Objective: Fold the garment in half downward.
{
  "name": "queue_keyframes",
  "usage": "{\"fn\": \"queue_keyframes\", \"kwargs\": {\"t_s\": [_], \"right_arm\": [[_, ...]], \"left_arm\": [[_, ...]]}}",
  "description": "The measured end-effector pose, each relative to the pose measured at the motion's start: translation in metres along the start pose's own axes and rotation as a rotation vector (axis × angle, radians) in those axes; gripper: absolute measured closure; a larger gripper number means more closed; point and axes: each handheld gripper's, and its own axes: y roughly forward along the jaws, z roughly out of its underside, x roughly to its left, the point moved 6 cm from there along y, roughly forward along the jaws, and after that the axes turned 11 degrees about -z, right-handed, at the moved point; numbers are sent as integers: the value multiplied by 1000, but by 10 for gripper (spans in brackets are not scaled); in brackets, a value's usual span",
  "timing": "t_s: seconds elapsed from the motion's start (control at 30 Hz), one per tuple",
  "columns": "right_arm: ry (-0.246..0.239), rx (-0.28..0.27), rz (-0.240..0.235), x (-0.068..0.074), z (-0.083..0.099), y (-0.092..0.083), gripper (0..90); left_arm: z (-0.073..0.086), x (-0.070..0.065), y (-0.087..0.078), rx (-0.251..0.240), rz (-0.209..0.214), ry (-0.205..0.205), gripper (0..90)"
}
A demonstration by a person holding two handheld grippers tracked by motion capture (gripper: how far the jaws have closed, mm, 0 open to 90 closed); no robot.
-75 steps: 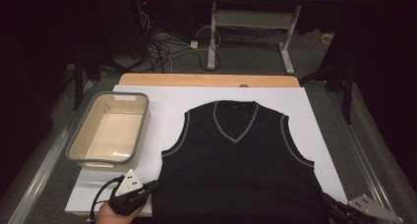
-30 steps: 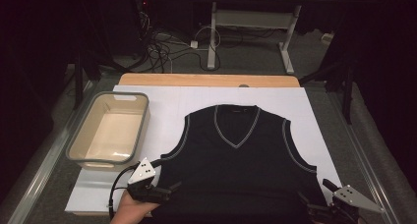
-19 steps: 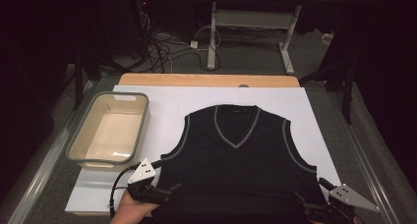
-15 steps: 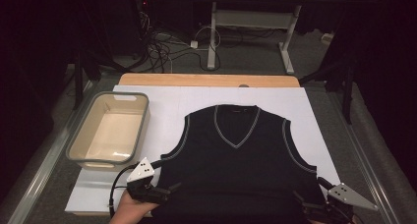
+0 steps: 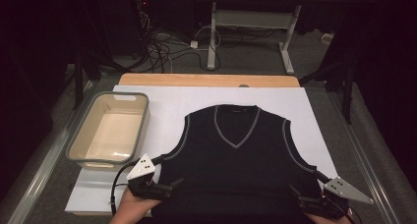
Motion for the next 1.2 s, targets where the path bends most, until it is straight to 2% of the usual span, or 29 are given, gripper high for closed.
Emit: {"fn": "queue_keyframes", "kwargs": {"t_s": [0.13, 0.4, 0.5, 0.63, 0.73, 0.8, 0.9, 1.0, 1.1, 1.2], "right_arm": [[6, -17, 10, -4, -7, 0, 0], [7, -21, 26, -16, -17, 6, 0], [1, -25, 28, -20, -21, 7, 0], [-10, -31, 28, -22, -27, 8, 0], [-20, -53, 30, -22, -36, 7, 0], [-25, -58, 31, -23, -42, 6, 1], [-27, -52, 40, -27, -49, 6, 9], [-24, -46, 44, -31, -55, 9, 28], [-17, -29, 45, -36, -57, 16, 45], [-18, -4, 46, -41, -58, 26, 59]], "left_arm": [[-13, -1, 11, -5, 19, 1, 0], [-31, -2, 27, -16, 25, -6, 0], [-36, -1, 32, -29, 18, -15, 0], [-45, 0, 38, -22, 8, -10, 0], [-54, 1, 40, -18, -5, -26, 0], [-59, 2, 42, -5, -18, -15, 9], [-67, 6, 45, -10, -46, -3, 114], [-72, 14, 55, 1, -72, -26, 210], [-75, 27, 72, 24, -132, -27, 303], [-78, 44, 95, 60, -169, -45, 340]]}}
